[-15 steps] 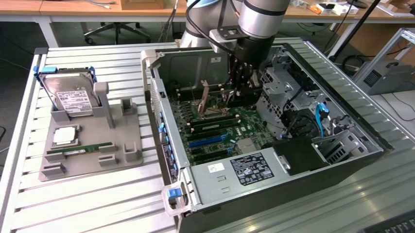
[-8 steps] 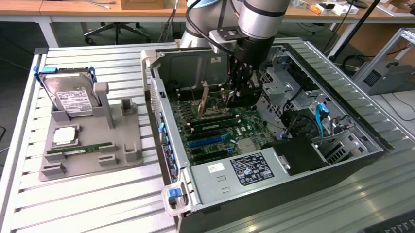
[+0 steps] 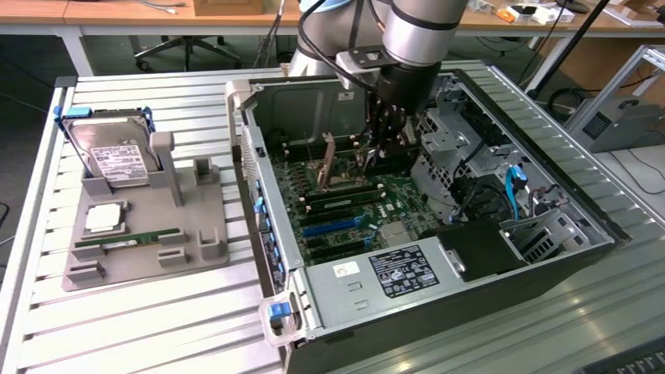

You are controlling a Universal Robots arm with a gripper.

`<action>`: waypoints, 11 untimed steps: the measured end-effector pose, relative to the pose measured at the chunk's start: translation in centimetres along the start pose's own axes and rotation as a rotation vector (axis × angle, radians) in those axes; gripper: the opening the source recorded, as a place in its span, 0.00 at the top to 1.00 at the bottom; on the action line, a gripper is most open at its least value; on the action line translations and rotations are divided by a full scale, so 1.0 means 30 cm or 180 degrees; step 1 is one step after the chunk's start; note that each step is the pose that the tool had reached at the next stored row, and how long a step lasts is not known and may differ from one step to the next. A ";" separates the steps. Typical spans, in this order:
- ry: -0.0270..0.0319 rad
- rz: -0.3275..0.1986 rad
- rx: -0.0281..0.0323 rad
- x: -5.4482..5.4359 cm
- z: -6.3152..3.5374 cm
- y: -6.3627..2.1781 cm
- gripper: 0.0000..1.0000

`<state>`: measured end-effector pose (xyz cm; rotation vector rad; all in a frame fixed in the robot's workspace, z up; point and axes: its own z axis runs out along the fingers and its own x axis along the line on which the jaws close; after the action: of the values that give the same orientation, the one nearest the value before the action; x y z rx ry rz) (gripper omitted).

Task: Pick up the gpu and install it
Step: 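Insert the gpu into the slot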

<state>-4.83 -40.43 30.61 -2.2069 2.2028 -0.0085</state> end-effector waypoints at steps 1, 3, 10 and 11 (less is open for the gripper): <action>0.0000 0.0000 0.0000 0.003 0.000 0.000 0.73; 0.0000 0.0000 0.0000 0.008 0.000 0.001 0.73; 0.0000 0.0000 0.0000 0.021 0.000 0.001 0.73; 0.0000 0.0000 0.0000 0.022 0.000 0.001 0.73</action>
<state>-4.87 -41.09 30.60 -2.2069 2.2028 -0.0085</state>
